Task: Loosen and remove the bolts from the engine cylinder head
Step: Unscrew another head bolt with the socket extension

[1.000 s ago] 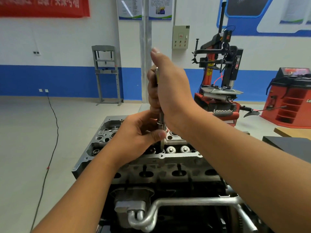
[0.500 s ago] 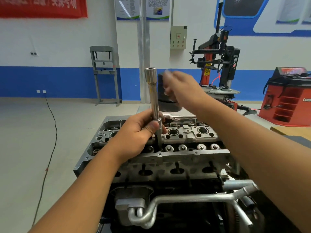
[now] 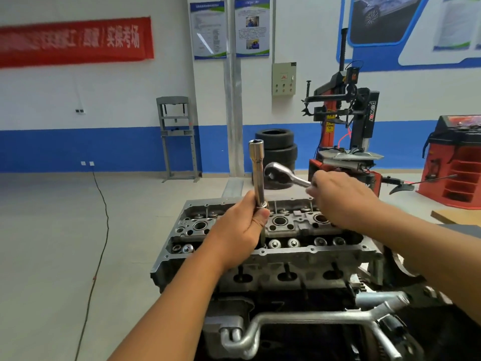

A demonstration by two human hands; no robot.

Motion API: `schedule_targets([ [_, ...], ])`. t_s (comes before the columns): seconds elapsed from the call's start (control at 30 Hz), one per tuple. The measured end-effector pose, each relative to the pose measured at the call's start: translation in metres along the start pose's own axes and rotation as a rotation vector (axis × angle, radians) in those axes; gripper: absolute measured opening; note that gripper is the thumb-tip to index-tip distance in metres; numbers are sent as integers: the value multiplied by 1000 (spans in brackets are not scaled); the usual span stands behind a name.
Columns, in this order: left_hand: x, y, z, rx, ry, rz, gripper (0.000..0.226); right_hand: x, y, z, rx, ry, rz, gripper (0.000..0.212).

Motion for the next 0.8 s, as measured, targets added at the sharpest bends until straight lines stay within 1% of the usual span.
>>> schedule_targets([
  [0.03, 0, 1, 0, -1, 6, 5, 15, -6, 9, -3, -33, -36, 215, 18],
  [0.1, 1, 1, 1, -2, 16, 22, 14, -10, 28, -10, -94, -23, 656, 16],
  [0.13, 1, 1, 1, -2, 17, 32, 14, -7, 34, -13, -87, 21, 883, 13],
  [0.2, 0, 0, 1, 1, 20, 46, 15, 9, 44, -19, -14, 128, 1323, 13],
  [0.23, 0, -1, 1, 2, 23, 55, 17, 18, 48, -23, 20, 174, 1456, 12],
  [0.27, 0, -2, 1, 4, 26, 66, 17, 26, 53, -27, 36, 216, 1491, 10],
  [0.3, -1, -2, 1, 7, 26, 76, 17, 33, 59, -32, 23, 250, 1430, 8],
  [0.33, -1, -3, 1, 10, 27, 86, 16, 38, 67, -37, -29, 277, 1268, 9],
  [0.4, -1, -4, 1, 11, 33, 95, 15, 50, 88, -51, -194, 329, 842, 20],
  [0.43, -1, -4, 1, 9, 34, 97, 15, 57, 96, -56, -259, 360, 682, 29],
  [0.47, -1, -4, 1, 6, 34, 101, 15, 64, 102, -60, -295, 378, 575, 35],
  [0.53, -1, -4, 2, 2, 34, 110, 15, 73, 109, -63, -347, 366, 394, 38],
  [0.6, 1, -4, 2, 2, 31, 114, 14, 76, 113, -63, -374, 340, 279, 37],
  [0.7, 2, -4, 3, 2, 20, 99, 14, 77, 117, -58, -353, 282, 204, 34],
  [0.8, 4, -4, 3, 1, 8, 89, 11, 80, 122, -55, -348, 290, 137, 36],
])
Point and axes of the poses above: each hand's wrist, its own z-axis towards the middle knuckle, its own y-axis out of the back of the hand, x = y × z, the point moved 8 cm from there along z, towards the middle knuckle, and after that the axes turned 12 degrees about x, right-handed, at the moved point
